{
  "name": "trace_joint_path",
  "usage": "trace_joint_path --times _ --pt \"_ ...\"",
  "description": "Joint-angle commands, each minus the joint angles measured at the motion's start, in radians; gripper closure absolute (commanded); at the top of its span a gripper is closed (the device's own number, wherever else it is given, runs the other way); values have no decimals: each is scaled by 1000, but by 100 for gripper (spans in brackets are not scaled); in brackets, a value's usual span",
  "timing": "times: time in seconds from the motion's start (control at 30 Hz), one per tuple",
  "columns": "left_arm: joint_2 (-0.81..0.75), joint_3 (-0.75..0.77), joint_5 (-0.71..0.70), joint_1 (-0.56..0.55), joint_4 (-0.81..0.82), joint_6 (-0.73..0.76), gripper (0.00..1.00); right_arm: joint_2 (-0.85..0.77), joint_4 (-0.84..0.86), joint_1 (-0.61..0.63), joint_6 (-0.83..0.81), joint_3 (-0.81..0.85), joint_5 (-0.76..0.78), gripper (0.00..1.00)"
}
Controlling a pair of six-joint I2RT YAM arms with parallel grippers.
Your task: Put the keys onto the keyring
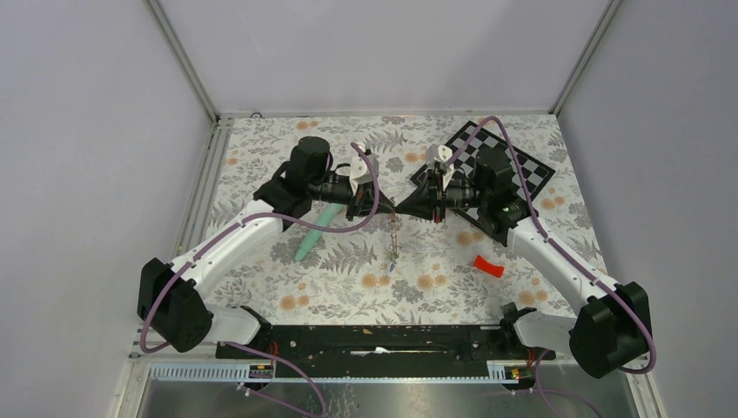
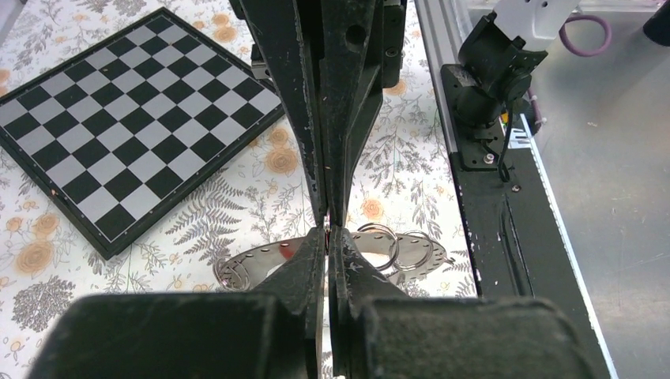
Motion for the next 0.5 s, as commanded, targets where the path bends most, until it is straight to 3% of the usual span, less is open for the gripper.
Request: trace_joint_path --times 0.0,0.2,0.47 --pt "-10 56 -65 0 -133 99 100 -29 -14 -7 -100 5 24 91" --pt "-6 131 -160 -27 -293 219 100 -55 -103 -7 -209 1 58 66" --pt "-2 161 -237 -88 -302 208 100 -56 -85 -7 -196 -4 11 61"
